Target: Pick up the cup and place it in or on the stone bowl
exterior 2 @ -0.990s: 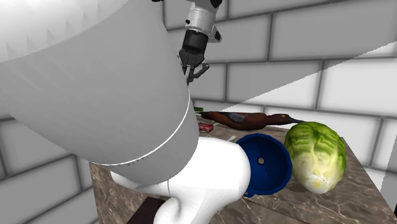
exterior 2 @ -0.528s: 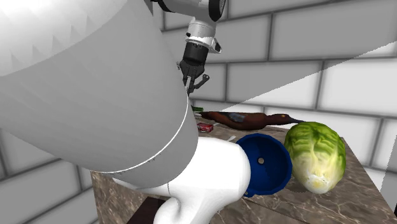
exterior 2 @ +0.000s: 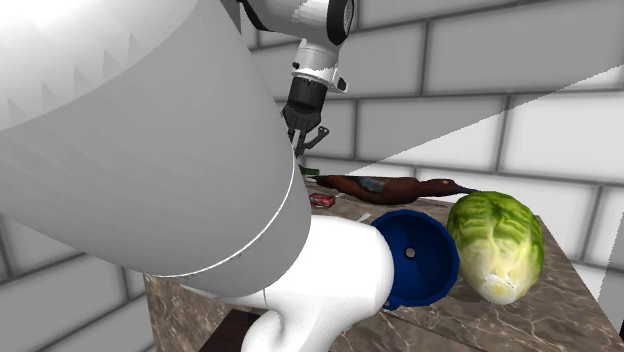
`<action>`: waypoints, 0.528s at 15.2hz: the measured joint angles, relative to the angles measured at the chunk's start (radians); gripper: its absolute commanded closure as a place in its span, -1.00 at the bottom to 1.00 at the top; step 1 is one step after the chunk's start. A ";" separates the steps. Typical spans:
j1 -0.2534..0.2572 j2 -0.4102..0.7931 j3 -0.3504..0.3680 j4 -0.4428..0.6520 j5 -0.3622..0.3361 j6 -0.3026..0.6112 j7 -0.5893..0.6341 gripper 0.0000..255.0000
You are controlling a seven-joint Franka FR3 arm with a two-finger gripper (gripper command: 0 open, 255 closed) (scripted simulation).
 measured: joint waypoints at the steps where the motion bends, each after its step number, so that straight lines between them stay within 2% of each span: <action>1: 0.000 0.000 0.000 0.000 0.000 0.000 0.000 1.00; 2: 0.000 0.000 0.000 0.000 0.000 0.000 0.000 -1.00; 8: 0.000 0.000 0.000 0.000 0.000 0.000 0.000 -1.00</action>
